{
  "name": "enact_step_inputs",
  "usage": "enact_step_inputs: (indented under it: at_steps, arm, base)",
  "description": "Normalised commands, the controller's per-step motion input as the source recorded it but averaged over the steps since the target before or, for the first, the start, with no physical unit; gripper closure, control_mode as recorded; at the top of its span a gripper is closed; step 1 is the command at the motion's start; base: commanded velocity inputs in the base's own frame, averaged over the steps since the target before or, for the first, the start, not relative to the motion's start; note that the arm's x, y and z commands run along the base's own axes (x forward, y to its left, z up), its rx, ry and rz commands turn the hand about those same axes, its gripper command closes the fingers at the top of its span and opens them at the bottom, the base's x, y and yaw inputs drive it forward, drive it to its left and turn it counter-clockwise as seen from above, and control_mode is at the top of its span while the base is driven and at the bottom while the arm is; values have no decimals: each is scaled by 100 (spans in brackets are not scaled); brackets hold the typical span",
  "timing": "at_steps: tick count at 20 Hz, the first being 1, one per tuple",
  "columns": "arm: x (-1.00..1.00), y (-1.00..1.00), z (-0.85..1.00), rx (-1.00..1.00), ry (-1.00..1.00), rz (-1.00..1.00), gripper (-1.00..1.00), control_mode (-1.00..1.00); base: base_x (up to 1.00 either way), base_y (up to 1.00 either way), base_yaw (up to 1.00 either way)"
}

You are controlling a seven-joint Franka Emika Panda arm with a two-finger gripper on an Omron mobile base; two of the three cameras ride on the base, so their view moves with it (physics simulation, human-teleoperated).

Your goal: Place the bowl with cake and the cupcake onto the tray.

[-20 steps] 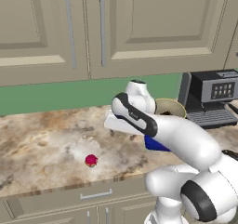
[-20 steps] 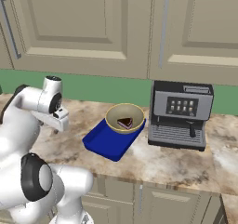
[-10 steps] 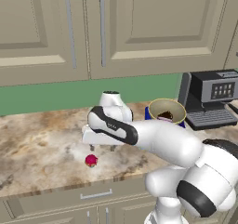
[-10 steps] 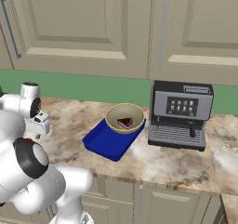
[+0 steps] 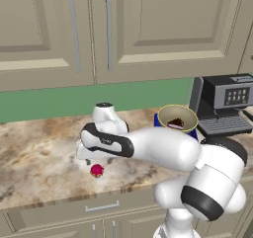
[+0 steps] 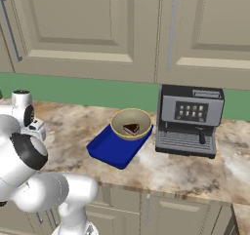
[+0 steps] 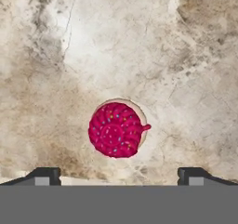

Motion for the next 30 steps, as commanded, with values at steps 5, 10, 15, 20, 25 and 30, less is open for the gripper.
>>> enact_step_inputs:
  at_steps: [5, 10, 15, 20, 25, 30]
  arm:
    - [4, 13, -30, -6, 0, 3, -100, -100]
    - [0, -10, -8, -1, 3, 1, -100, -100]
    - [-9, -9, -13, 0, 0, 0, -100, -100]
    - [-9, 0, -25, -2, 0, 0, -100, -100]
    - [5, -3, -21, -2, -2, 1, -100, -100]
    - [5, -2, -13, 0, -3, 1, -100, -100]
  base:
    - [0, 0, 0]
    - [0, 0, 0]
    - [0, 0, 0]
    - [0, 0, 0]
    - [0, 0, 0]
    - [0, 0, 0]
